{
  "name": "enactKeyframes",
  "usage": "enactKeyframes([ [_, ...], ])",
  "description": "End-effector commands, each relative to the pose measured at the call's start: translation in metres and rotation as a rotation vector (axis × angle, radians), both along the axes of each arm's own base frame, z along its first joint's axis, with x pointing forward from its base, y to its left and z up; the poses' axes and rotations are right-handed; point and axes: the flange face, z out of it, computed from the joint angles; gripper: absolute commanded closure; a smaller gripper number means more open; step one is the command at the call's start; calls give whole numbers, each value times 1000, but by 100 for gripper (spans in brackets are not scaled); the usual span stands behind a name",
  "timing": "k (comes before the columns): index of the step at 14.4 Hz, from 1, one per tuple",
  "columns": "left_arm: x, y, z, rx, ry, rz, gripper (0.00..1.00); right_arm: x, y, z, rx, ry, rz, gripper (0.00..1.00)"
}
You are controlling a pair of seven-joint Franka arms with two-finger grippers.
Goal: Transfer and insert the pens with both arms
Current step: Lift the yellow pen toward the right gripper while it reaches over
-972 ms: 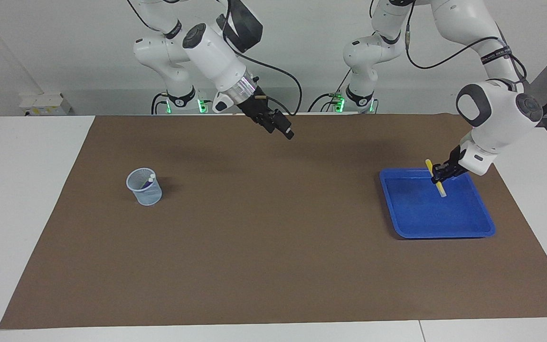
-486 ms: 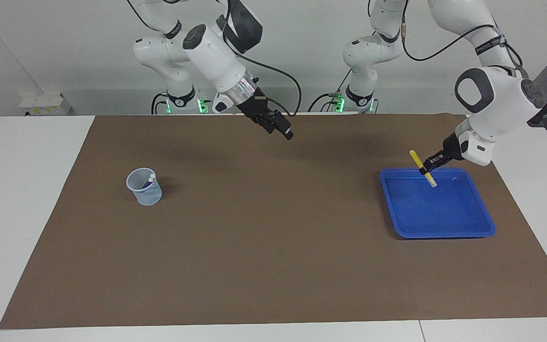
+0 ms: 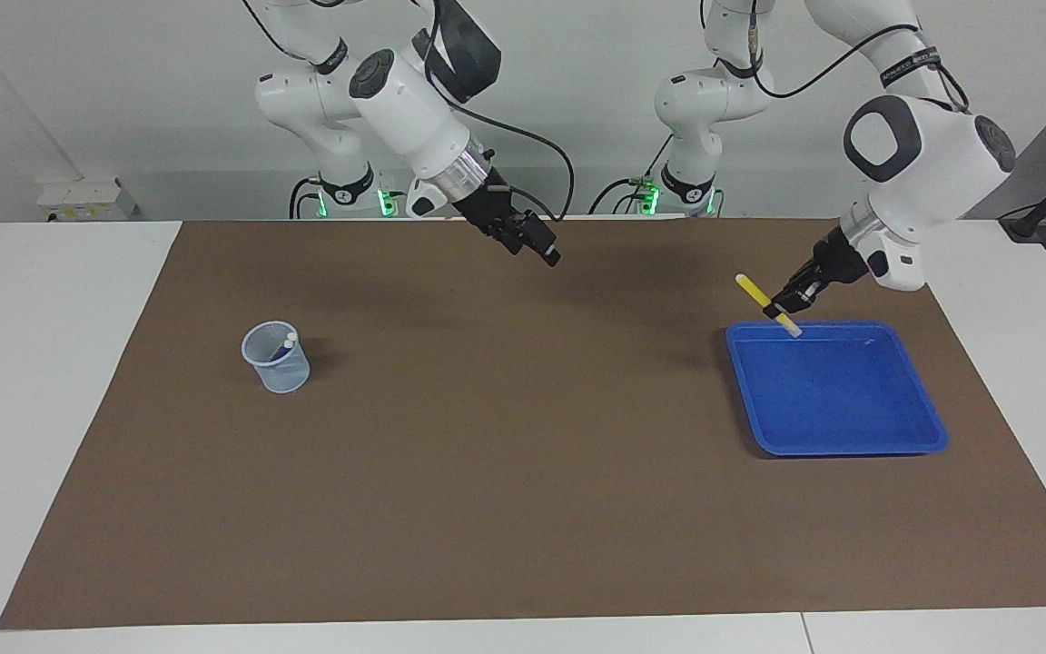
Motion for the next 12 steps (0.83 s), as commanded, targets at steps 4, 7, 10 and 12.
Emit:
enactKeyframes([
  [4, -51, -51, 9, -45, 42, 212, 100, -13, 31, 10, 59, -20, -58, 0],
  [7, -67, -80, 15, -49, 58, 318, 100, -37, 69, 17, 108, -76, -47, 0],
  [10, -89, -109, 15, -61, 65, 400, 100, -42, 79, 23, 153, -99, -77, 0],
  [12, -96, -114, 15, -78, 87, 426, 100, -46, 92, 16, 170, -124, -87, 0],
])
